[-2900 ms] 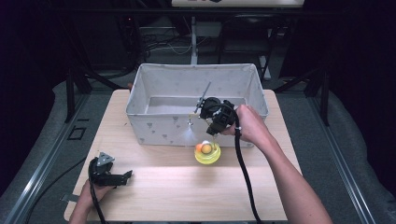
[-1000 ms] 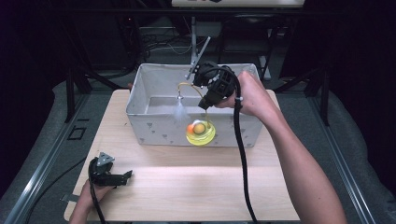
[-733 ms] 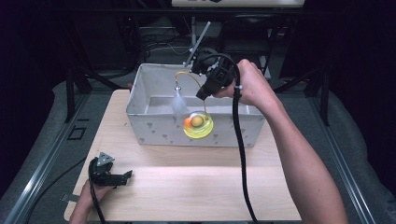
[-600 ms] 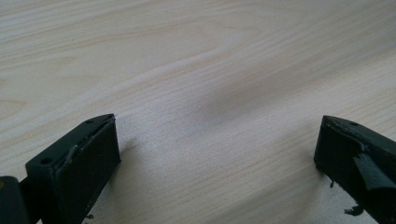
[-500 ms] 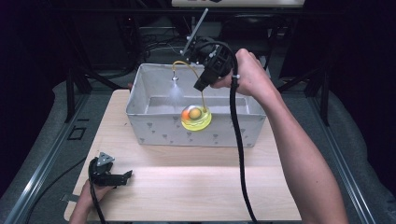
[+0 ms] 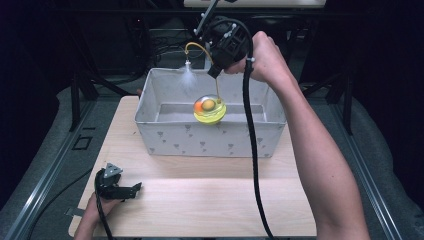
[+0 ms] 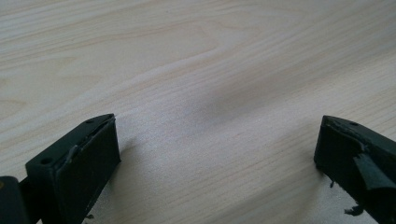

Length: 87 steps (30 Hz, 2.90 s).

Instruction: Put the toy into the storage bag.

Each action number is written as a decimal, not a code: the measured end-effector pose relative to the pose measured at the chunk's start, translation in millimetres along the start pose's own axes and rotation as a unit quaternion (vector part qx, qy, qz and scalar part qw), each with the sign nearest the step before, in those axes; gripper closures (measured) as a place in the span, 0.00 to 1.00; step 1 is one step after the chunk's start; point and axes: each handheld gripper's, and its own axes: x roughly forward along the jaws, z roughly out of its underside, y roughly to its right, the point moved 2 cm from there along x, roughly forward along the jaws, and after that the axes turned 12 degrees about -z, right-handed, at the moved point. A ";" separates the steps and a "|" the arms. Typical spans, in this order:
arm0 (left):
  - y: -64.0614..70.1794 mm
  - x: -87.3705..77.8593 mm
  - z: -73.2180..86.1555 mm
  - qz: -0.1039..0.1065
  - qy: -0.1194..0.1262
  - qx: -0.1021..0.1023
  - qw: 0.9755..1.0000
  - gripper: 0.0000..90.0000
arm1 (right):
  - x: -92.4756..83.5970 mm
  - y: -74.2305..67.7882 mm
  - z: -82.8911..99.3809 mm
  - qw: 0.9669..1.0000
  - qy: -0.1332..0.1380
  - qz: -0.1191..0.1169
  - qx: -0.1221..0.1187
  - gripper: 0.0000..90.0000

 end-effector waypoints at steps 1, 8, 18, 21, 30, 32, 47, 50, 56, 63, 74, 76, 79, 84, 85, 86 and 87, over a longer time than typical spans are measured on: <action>0.0 0.0 0.0 0.000 0.000 0.000 1.000 0.00 | -0.1 1.5 -0.3 1.000 0.002 0.001 0.003 0.98; -0.1 0.0 0.0 0.000 0.000 0.000 1.000 0.00 | 2.7 18.6 0.4 1.000 -0.001 0.016 0.025 0.98; 0.0 0.0 0.0 0.000 0.000 0.000 1.000 0.00 | 4.0 45.8 8.7 0.997 0.027 0.026 0.067 0.98; 0.0 0.0 0.0 0.000 0.000 0.000 1.000 0.00 | 6.8 52.8 11.0 0.996 0.025 0.029 0.076 0.98; -0.1 0.0 0.0 0.000 0.000 0.000 1.000 0.00 | 10.4 61.7 13.5 0.995 0.024 0.041 0.087 0.98; -0.1 0.0 0.0 0.000 0.000 0.001 1.000 0.00 | 10.1 63.1 14.3 0.995 0.027 0.043 0.089 0.98; 0.0 0.0 0.0 0.000 0.000 0.000 1.000 0.00 | 18.8 77.4 28.8 0.992 0.022 0.053 0.114 0.98; -0.1 0.0 0.0 0.000 0.000 0.000 1.000 0.00 | 22.3 80.3 34.2 0.991 0.024 0.053 0.120 0.98; 0.0 0.0 0.0 0.000 0.000 0.000 1.000 0.00 | 30.0 89.4 49.1 0.989 0.023 0.053 0.133 0.98; 0.0 0.0 0.0 0.000 0.000 0.000 1.000 0.00 | 37.1 98.1 66.0 0.988 0.023 0.051 0.147 0.98; 0.0 0.0 0.0 0.000 0.000 0.000 1.000 0.00 | 52.2 107.2 87.9 0.986 0.017 0.049 0.161 0.98; 0.0 0.0 0.0 0.000 0.000 0.000 1.000 0.00 | 54.6 108.1 91.3 0.985 0.019 0.051 0.162 0.98; 0.0 0.0 0.0 0.000 0.000 0.000 1.000 0.00 | 59.5 109.7 97.9 0.984 0.021 0.049 0.168 0.98; 0.0 0.0 0.0 0.000 0.000 0.000 1.000 0.00 | 69.1 112.5 111.9 0.983 0.014 0.047 0.176 0.98; 0.0 0.0 0.0 0.000 0.000 0.000 1.000 0.00 | 70.5 112.7 114.2 0.983 0.012 0.047 0.177 0.98; -0.1 0.0 0.0 0.000 0.000 0.000 1.000 0.00 | 71.5 112.8 116.0 0.983 0.012 0.047 0.178 0.98; -0.1 0.1 0.0 0.000 0.000 0.000 1.000 0.00 | 71.8 113.1 117.9 0.983 0.009 0.047 0.176 0.98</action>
